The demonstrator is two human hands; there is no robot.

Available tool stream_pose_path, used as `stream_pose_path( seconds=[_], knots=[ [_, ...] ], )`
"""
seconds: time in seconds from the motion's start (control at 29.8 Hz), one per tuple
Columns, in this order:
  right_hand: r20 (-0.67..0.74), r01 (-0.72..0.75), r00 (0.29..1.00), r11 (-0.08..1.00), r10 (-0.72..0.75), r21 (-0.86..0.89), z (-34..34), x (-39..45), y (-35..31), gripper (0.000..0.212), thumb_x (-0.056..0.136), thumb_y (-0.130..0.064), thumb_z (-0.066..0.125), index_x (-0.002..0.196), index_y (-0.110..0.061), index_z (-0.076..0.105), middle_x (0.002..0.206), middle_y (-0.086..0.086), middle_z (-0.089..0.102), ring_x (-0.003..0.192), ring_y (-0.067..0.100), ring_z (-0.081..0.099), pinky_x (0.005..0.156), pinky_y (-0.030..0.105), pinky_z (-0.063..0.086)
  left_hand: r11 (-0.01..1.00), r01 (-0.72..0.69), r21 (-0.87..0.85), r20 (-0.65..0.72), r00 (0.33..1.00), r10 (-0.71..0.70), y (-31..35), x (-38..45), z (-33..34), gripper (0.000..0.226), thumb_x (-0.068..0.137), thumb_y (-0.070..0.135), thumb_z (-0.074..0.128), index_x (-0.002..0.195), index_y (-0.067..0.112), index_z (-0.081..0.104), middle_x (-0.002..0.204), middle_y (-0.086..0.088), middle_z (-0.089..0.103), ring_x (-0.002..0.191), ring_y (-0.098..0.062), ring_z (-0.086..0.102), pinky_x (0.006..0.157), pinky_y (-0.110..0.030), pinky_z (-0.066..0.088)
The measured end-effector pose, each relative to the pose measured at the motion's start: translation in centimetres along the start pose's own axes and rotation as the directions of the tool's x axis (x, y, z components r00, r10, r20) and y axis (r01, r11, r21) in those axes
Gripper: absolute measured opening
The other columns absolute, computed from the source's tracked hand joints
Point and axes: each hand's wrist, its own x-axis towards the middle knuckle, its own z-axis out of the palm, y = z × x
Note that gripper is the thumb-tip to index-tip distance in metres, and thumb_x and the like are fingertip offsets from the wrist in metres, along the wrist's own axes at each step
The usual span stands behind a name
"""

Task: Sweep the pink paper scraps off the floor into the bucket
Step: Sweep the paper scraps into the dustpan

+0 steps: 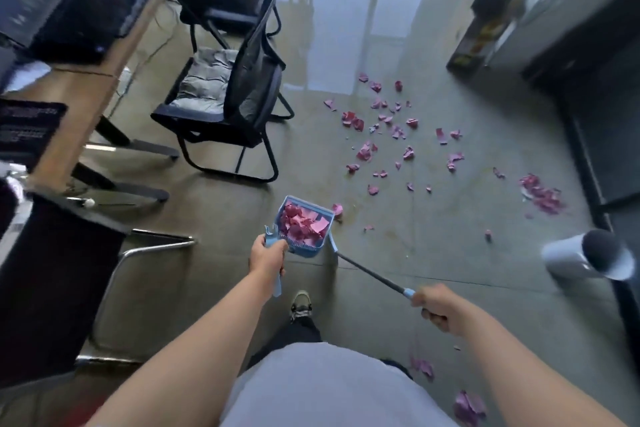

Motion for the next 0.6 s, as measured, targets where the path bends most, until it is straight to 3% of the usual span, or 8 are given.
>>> stream_pose_path(
  seconds=[0.17,0.3,0.44,0.6],
  knots=[
    [-0.013,-0.109,0.993,0.971,0.114,0.212,-3.5,0.0,0.7,0.010,0.086,-0.016,0.055,0.095,-0.013,0.055,0.058,0.006,0.044,0.038,0.011,0.023,0.042,0.013,0.017,0.993,-0.037,0.111,0.115,0.993,0.024,5.6,3.0,6.0,0.019,0.080,0.004,0.053,0.096,0.013,0.050,0.059,-0.006,0.044,0.045,-0.017,0.036,0.043,-0.023,0.032],
    [-0.058,-0.134,0.985,0.936,0.161,0.325,-6.6,0.5,3.6,0.006,0.086,-0.016,0.055,0.084,-0.012,0.052,0.058,0.007,0.043,0.041,0.013,0.024,0.046,0.015,0.017,0.987,-0.050,0.154,0.266,0.964,0.007,9.4,3.3,12.9,0.026,0.080,0.000,0.050,0.098,0.018,0.046,0.059,-0.004,0.042,0.043,-0.014,0.032,0.042,-0.018,0.028],
    [-0.127,-0.109,0.977,0.911,0.173,0.399,-11.3,1.5,7.2,0.011,0.084,-0.016,0.057,0.077,-0.008,0.055,0.051,0.007,0.044,0.038,0.013,0.026,0.045,0.016,0.018,0.964,-0.093,0.249,0.402,0.915,-0.016,12.4,1.6,21.2,0.022,0.084,0.002,0.050,0.090,0.023,0.043,0.062,-0.005,0.049,0.040,-0.011,0.042,0.048,-0.019,0.036],
    [-0.153,-0.102,0.970,0.886,0.190,0.453,-18.1,2.0,11.8,0.015,0.080,-0.016,0.059,0.068,-0.011,0.052,0.048,0.006,0.045,0.032,0.013,0.027,0.041,0.011,0.019,0.946,-0.152,0.285,0.472,0.882,0.000,15.0,-1.6,31.3,0.017,0.089,0.007,0.045,0.099,0.018,0.038,0.064,-0.007,0.051,0.032,-0.006,0.041,0.038,-0.013,0.034]
  ],
)
